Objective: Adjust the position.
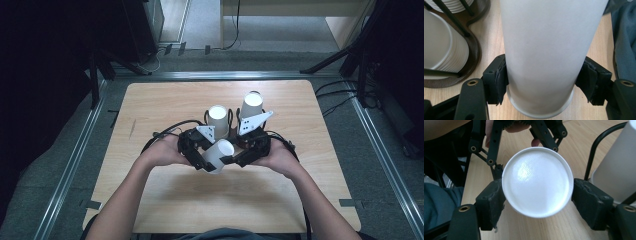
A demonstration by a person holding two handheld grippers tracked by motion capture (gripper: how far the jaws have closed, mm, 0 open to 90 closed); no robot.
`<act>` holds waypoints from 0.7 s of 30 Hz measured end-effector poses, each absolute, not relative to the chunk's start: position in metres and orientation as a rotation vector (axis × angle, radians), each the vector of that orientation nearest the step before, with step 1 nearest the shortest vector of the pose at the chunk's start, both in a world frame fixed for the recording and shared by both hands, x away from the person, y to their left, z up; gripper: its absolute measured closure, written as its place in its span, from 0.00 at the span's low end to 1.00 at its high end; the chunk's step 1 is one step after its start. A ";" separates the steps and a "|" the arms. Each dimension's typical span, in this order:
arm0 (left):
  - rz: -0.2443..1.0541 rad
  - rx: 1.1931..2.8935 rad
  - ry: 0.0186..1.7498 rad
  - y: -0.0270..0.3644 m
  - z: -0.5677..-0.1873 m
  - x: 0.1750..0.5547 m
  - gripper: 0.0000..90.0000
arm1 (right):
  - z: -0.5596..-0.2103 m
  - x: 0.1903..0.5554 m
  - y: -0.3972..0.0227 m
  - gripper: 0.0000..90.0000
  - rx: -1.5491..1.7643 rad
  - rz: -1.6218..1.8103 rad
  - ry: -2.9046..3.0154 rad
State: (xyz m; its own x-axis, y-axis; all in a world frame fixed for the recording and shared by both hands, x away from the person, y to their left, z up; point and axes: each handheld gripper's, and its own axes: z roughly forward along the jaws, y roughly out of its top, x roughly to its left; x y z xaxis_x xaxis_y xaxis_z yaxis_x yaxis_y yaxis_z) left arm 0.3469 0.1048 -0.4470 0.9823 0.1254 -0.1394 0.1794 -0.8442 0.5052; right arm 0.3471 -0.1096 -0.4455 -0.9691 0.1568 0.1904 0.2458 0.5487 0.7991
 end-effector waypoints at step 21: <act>-0.173 2.585 0.183 0.099 -0.451 0.344 0.33 | -0.446 0.345 -0.107 0.40 -0.332 -1.335 -2.649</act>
